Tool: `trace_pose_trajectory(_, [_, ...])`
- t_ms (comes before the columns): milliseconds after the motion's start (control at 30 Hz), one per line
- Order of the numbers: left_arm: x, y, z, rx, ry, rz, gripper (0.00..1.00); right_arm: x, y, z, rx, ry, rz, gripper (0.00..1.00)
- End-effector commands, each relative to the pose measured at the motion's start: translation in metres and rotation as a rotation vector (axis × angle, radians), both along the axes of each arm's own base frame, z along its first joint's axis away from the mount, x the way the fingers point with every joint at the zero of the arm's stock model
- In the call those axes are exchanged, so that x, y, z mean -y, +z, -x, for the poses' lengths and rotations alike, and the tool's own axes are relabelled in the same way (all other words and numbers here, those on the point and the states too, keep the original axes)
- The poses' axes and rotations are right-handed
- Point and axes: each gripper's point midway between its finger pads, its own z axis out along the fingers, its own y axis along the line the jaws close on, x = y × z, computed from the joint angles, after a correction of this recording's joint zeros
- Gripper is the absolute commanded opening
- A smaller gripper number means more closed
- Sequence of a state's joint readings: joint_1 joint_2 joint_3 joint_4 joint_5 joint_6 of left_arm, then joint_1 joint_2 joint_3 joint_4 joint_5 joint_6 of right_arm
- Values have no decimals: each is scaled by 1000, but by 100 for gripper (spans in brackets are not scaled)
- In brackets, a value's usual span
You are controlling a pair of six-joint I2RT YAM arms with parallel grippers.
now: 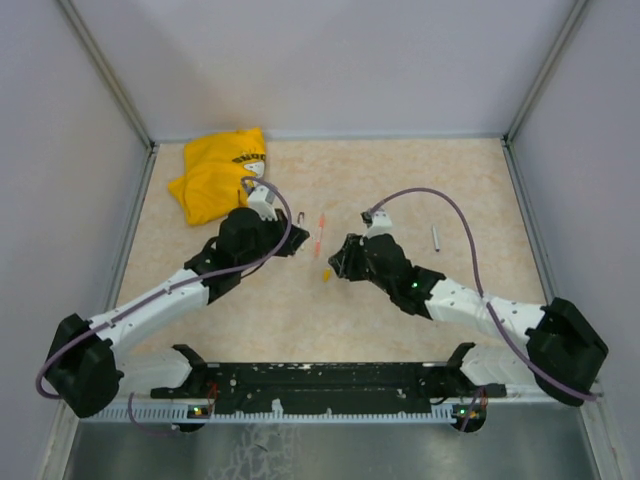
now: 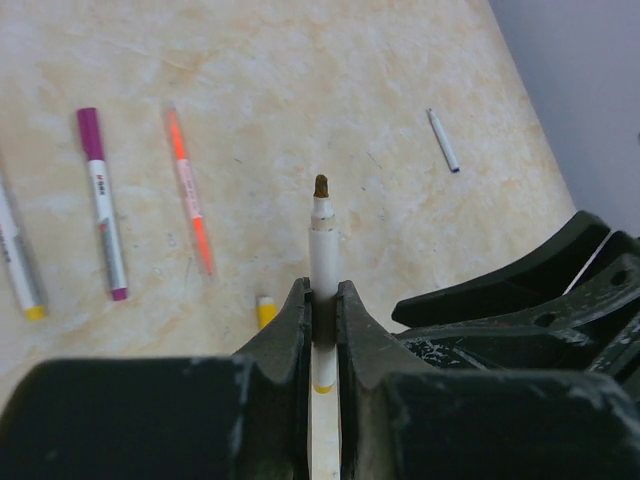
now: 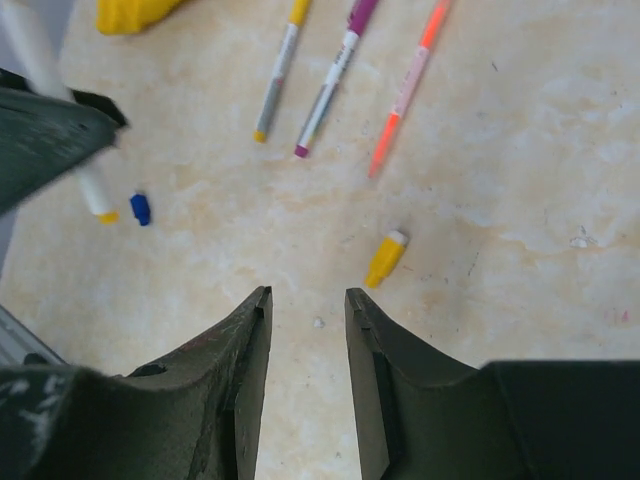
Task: Insert the pens into the pen caps
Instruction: Pick up the pen from the center of the board, then insert the pen cap onto the pen.
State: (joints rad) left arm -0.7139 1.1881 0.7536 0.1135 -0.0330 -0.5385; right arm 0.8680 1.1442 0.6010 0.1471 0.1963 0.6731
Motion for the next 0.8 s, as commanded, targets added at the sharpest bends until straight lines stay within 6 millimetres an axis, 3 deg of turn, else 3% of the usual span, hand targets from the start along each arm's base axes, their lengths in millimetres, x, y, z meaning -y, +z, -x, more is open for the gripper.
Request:
trace_pose_trajectory(0, [-21, 18, -8, 27, 19, 29, 0, -11, -13, -10, -104, -42, 72, 36])
trace_pose_trajectory(133, [-45, 17, -11, 20, 40, 34, 0, -21, -37, -14, -208, -53, 161, 36])
trace_pose_trajectory(333, [-69, 13, -6, 25, 52, -31, 0, -21, -55, -22, -274, -116, 322, 37])
trace_pose_trajectory(467, [-74, 7, 1, 25, 30, -77, 0, -26, -62, -25, -302, -138, 403, 37])
trace_pose_trajectory(533, [-75, 6, 4, 28, 12, -96, 0, -27, -77, -25, -331, -153, 446, 36])
trace_pose_trajectory(767, [-72, 7, 19, 54, -70, -119, 0, -33, -89, -30, -359, -188, 498, 37])
